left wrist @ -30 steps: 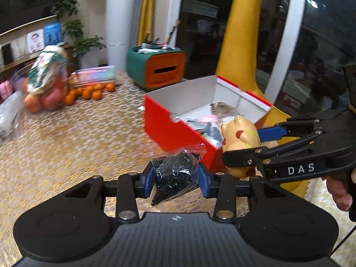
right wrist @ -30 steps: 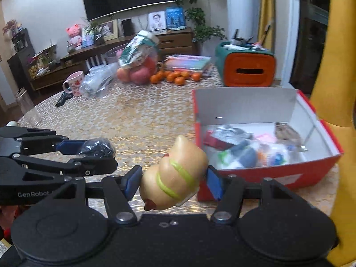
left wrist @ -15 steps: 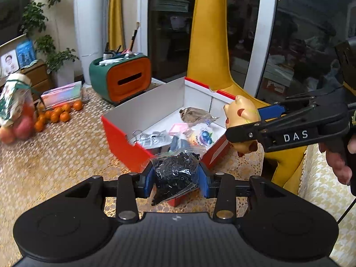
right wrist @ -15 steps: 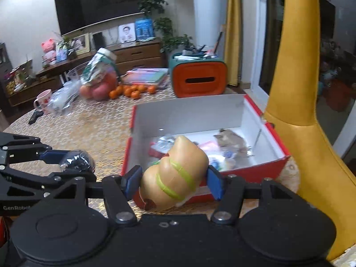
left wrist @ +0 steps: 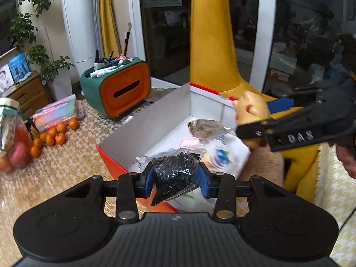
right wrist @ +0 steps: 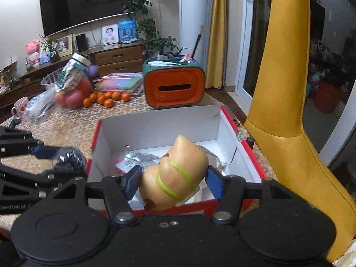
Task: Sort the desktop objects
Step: 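Carry the squishy toy and black mesh bag over the red box with both grippers, then lower the toy and mesh bag into the box and open both grippers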
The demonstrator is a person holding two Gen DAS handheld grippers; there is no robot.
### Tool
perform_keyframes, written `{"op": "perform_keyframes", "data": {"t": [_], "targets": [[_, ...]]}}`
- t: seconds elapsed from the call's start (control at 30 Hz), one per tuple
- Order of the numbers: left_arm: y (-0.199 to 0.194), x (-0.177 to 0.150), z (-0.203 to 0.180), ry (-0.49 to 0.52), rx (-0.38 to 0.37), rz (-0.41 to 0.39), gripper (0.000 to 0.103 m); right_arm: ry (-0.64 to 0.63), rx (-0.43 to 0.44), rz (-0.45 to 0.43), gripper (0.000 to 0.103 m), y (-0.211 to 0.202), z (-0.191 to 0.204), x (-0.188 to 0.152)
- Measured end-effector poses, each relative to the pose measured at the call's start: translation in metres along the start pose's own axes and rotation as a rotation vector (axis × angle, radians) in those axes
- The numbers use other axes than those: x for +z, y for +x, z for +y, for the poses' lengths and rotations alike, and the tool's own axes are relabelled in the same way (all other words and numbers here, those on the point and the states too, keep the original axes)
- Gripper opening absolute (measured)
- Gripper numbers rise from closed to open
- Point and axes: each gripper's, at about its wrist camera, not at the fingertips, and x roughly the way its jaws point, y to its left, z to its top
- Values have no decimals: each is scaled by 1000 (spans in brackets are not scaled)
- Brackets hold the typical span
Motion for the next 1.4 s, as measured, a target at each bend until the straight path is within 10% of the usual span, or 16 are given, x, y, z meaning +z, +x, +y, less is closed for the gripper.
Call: {"op": "perform_keyframes", "data": {"t": [1.2,1.4], "targets": [[145,17,18,5,-26,200,40,-92,-8,179,64,88,23,-21],[138,15,17,-12,-28,187,57,-86,-3,174,76,84,23,-20]]}}
